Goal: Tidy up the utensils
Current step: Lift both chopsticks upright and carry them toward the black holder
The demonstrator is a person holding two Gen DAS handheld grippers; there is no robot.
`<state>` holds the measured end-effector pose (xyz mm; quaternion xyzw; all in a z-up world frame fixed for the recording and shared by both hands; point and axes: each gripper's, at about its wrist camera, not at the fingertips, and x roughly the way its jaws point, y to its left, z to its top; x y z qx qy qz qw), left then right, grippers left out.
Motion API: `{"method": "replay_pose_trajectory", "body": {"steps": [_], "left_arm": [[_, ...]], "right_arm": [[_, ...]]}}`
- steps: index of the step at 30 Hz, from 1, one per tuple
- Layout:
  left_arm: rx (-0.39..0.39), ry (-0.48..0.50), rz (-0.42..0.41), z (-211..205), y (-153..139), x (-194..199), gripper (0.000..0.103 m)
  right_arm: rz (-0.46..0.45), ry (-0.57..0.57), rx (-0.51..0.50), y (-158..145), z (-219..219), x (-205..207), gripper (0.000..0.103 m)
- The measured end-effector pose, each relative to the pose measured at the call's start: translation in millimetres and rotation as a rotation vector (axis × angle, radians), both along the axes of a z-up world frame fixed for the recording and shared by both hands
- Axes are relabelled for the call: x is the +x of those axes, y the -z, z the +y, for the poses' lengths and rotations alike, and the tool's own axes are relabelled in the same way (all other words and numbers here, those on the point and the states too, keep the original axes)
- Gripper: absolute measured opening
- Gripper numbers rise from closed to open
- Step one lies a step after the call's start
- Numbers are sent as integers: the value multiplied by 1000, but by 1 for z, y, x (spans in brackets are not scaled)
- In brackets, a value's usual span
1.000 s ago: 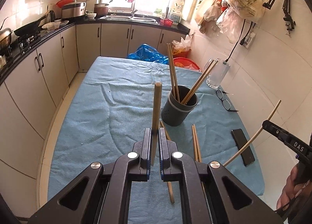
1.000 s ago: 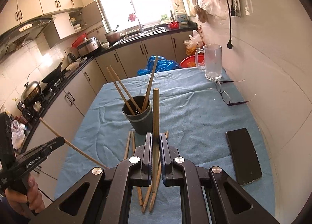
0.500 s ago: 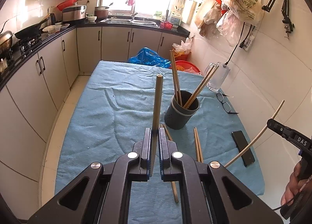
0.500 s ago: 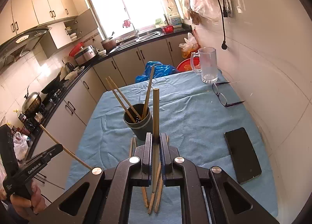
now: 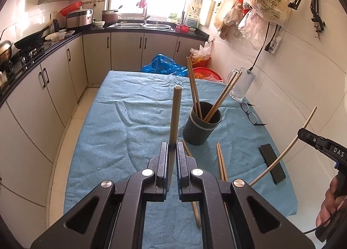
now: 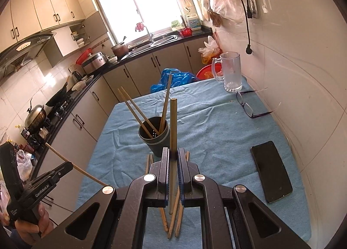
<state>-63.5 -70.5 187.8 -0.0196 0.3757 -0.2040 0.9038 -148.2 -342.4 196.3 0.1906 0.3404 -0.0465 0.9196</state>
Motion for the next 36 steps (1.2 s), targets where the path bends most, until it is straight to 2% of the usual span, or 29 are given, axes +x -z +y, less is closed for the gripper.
{"method": "replay_pose_trajectory", "body": {"steps": [23,36], "left_arm": [[1,4,-6,-10,-2,9,6],[-28,14,-30,-20,-34,34,6]], "right_arm": [[-19,-2,15,-10,-6,13,7],[-59,-23,62,-30,-28,44,7]]}}
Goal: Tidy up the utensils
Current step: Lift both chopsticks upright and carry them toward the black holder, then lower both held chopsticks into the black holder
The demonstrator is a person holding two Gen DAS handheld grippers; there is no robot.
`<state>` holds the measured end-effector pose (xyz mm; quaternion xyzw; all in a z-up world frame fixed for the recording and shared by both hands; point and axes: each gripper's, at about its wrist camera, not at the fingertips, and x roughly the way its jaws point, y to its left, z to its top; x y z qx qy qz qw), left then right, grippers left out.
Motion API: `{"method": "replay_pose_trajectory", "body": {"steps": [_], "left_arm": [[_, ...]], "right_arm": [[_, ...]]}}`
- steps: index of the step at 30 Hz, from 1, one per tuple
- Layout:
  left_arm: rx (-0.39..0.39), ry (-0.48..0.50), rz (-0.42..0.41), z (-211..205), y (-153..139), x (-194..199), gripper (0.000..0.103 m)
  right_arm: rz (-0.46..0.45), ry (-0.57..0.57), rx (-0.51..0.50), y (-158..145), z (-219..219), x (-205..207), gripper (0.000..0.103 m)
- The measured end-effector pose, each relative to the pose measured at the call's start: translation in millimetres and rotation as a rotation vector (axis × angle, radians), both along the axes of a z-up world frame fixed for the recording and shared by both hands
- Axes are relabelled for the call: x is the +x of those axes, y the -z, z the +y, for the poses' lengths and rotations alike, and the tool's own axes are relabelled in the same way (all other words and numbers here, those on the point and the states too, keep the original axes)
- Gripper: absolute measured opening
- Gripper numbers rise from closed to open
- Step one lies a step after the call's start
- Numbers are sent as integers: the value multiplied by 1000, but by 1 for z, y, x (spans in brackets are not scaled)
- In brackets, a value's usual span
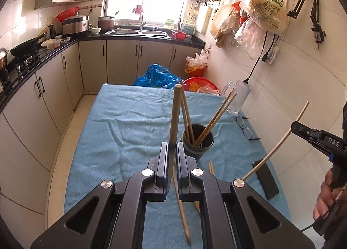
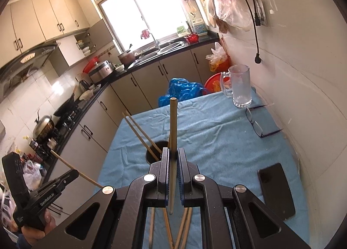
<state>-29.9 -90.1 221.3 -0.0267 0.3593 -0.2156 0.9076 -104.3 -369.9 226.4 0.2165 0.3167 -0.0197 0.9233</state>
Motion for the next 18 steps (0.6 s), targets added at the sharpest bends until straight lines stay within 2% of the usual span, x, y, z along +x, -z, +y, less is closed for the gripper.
{"method": "replay_pose_trajectory", "body": {"steps": [12,18], "left_arm": [[-54,14,-39,-29,-54,44,6],[-83,8,-19,-51,-58,72,6]], "right_arm": [[-55,0,70,-19,-27,58,7],[-54,-2,88,-19,-37,93,7]]}}
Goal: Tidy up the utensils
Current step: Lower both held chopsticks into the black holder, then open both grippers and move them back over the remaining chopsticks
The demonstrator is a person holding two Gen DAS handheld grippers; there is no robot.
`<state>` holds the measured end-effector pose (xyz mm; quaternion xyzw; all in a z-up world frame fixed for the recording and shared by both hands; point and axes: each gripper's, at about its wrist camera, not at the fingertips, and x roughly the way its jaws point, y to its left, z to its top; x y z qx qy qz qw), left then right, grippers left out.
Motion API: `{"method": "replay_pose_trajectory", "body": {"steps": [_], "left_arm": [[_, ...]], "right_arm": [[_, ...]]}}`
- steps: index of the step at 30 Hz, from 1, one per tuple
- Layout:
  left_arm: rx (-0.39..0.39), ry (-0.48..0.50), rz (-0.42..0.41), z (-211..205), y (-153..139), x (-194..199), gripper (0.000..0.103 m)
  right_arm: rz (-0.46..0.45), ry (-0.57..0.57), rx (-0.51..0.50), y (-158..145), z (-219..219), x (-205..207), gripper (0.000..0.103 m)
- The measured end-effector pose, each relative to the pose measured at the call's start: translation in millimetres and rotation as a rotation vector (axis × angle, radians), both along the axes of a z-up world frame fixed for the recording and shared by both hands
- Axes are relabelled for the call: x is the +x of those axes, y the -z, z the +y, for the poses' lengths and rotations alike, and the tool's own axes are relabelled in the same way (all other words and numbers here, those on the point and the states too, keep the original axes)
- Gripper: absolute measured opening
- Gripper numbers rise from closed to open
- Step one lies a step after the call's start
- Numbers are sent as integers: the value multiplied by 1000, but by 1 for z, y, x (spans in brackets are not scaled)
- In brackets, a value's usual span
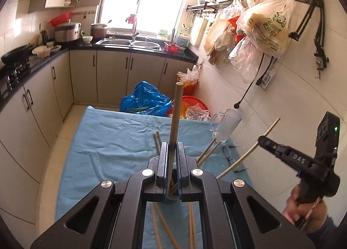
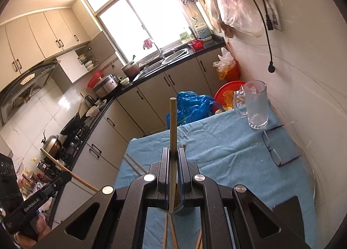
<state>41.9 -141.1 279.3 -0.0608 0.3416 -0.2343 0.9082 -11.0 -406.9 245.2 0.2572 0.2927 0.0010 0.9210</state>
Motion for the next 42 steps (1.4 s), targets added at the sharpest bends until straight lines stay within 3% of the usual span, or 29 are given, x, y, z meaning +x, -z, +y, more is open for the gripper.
{"method": "replay_pose_trajectory", "body": {"steps": [5,18,25,29,32,34,36,42], "left_arm": [[-26,-8,59,-19,19,22,6],[28,-30,157,-41,77,42,6],[32,-40,172,-42,86,50,8],[7,-43,169,-38,79,47,19],[-7,-54,144,-31,68,40,28],[-14,-63,122,-24,61,32,30],[-16,-73,108,-16,57,24,34],[-1,-79,124,6,68,-5,37]], "right_arm": [[23,-4,2,11,-2,27,7],[149,-61,-13,66,5,64,7],[183,-98,-9,79,9,71,9],[164,-101,-17,68,5,65,28],[133,-84,-23,56,-2,54,30],[126,-67,-26,50,-7,44,37],[129,-49,-24,48,-11,32,50],[216,-6,-6,73,-17,-1,55]]}}
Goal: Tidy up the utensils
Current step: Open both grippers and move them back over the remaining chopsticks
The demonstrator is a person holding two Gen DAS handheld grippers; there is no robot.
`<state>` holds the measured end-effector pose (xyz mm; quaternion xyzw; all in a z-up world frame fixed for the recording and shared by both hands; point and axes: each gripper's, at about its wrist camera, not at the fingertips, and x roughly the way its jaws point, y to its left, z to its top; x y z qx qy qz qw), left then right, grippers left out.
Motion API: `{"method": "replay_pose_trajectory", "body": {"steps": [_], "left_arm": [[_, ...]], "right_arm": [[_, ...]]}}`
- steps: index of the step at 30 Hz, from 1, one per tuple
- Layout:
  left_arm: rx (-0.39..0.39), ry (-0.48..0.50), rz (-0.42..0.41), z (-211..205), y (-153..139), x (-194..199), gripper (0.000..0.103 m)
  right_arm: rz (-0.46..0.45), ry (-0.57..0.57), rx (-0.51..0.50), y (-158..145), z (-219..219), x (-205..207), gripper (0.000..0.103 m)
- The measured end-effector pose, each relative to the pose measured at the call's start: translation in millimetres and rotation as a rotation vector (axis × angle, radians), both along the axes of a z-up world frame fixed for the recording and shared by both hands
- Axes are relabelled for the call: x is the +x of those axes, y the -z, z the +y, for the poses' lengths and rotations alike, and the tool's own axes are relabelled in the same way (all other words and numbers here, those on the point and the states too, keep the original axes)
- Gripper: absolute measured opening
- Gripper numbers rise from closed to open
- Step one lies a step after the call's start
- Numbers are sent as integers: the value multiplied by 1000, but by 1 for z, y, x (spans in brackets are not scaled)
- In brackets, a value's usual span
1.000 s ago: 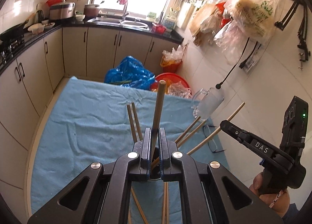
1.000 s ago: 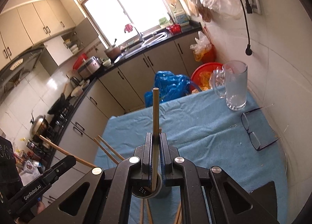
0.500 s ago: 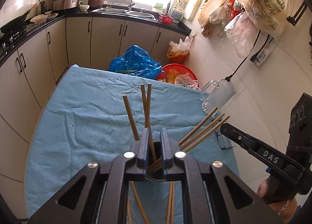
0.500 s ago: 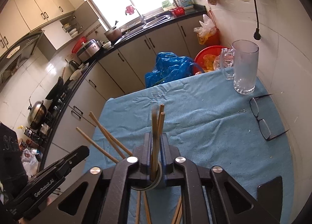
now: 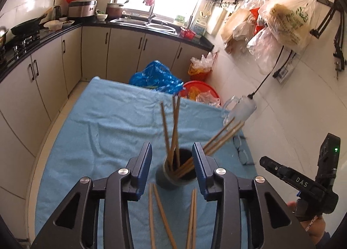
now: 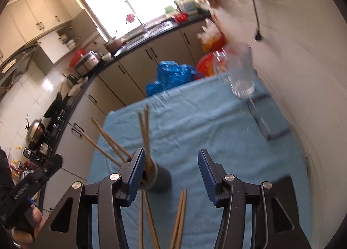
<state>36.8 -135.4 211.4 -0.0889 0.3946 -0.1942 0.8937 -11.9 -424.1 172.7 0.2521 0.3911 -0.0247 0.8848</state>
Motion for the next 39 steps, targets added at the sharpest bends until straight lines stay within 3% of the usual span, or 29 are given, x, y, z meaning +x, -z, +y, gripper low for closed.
{"method": "replay_pose_trajectory", "body": {"steps": [15,26,31,35,39], "left_arm": [[97,43,186,20,85,-66,37],[123,49,209,35,97,-83,37],[123,27,226,49,102,-87,37],[126,12,236,59,104,-90,37],[125,-13,251,73,107,-91,37]], "right_arm": [[225,3,74,97,30,-60,53],[298,-2,65,125,38,-54,47],[359,-3,195,148,36,-36,29],[389,-34,174,157,44,-21,22],[411,-37,148,165,48,-12,21]]}}
